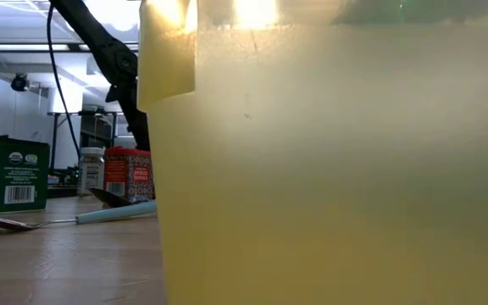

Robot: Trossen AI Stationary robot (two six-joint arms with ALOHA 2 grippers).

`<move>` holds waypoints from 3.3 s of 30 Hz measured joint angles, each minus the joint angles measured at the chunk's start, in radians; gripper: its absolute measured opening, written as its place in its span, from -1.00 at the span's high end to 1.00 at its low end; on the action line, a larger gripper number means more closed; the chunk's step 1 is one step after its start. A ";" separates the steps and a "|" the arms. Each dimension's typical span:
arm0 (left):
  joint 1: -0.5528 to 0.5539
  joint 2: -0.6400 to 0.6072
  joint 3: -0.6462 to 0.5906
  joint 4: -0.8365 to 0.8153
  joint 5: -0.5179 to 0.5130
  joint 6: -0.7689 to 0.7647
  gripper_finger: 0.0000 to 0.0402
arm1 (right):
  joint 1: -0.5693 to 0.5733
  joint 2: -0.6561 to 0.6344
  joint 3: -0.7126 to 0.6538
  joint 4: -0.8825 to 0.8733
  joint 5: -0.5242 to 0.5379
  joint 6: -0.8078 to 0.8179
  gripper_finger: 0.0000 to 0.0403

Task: Pick & Place Food Item
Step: Put the red noodle pack into the blue bin

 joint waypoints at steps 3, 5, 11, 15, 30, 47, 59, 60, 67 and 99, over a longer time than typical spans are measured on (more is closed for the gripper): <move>-0.030 0.000 0.000 0.019 0.043 0.000 1.00 | 0.000 0.000 0.000 0.000 0.000 -0.001 -0.43; -0.054 0.000 0.000 0.038 0.060 0.000 1.00 | 0.000 0.000 0.000 0.000 0.000 0.000 -0.43; -0.136 0.000 0.000 0.112 0.083 0.000 1.00 | 0.000 0.000 0.000 0.000 0.000 0.001 -0.43; -0.205 0.000 0.000 0.163 0.083 -0.001 1.00 | 0.000 0.000 0.000 0.000 0.000 0.001 -0.43; -0.404 0.010 0.001 0.403 0.014 -0.086 1.00 | 0.000 0.000 0.000 0.000 0.000 0.001 -0.43; -0.481 0.298 0.251 0.524 0.011 -0.097 1.00 | 0.000 0.000 0.000 0.000 0.000 -0.001 -0.43; -0.492 0.467 0.478 0.485 0.071 -0.078 1.00 | 0.000 0.000 0.001 0.002 0.003 0.002 -0.43; -0.492 0.469 0.480 0.481 0.072 -0.078 1.00 | 0.000 0.000 0.001 0.002 0.003 0.000 -0.43; -0.492 0.465 0.469 0.471 0.061 -0.076 1.00 | 0.000 0.000 0.001 0.000 0.002 0.000 -0.43; -0.490 0.212 0.346 0.471 -0.007 -0.012 0.43 | 0.000 0.001 0.000 -0.001 -0.002 -0.001 -0.43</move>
